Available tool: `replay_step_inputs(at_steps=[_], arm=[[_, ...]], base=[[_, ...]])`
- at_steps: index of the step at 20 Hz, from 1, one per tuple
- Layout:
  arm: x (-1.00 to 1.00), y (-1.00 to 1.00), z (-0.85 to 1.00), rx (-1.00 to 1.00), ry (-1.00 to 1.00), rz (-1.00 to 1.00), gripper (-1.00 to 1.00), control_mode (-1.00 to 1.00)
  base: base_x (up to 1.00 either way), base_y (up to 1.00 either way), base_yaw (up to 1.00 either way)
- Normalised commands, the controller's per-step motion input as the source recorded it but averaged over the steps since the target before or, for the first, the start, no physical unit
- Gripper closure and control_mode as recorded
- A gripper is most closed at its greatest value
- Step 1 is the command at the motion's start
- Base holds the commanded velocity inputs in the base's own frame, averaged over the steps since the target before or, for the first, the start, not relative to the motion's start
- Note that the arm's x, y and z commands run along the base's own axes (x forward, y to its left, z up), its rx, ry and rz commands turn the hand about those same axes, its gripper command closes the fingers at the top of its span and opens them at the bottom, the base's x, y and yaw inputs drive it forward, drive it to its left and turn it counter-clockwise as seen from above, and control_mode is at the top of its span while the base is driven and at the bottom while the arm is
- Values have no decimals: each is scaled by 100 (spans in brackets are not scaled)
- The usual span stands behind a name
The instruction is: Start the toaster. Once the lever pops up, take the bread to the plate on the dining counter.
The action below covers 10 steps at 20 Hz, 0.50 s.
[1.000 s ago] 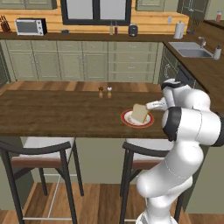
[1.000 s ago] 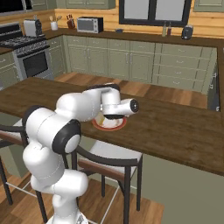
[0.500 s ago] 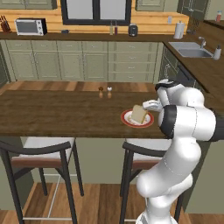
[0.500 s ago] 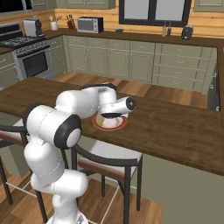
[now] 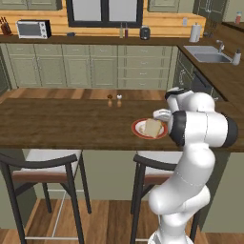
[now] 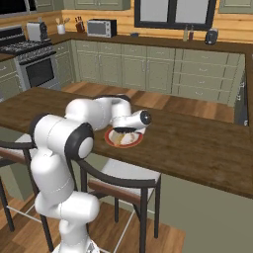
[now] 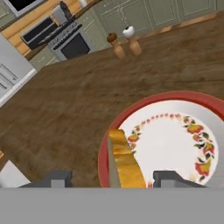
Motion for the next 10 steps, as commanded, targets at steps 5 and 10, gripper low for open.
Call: replay_step_inputs(at_steps=[5, 10], arm=[[18, -14, -2, 0, 0, -7, -100, -100], [23, -10, 0, -4, 0, -8, -100, -100]], base=[[0, 0, 0], [0, 0, 0]])
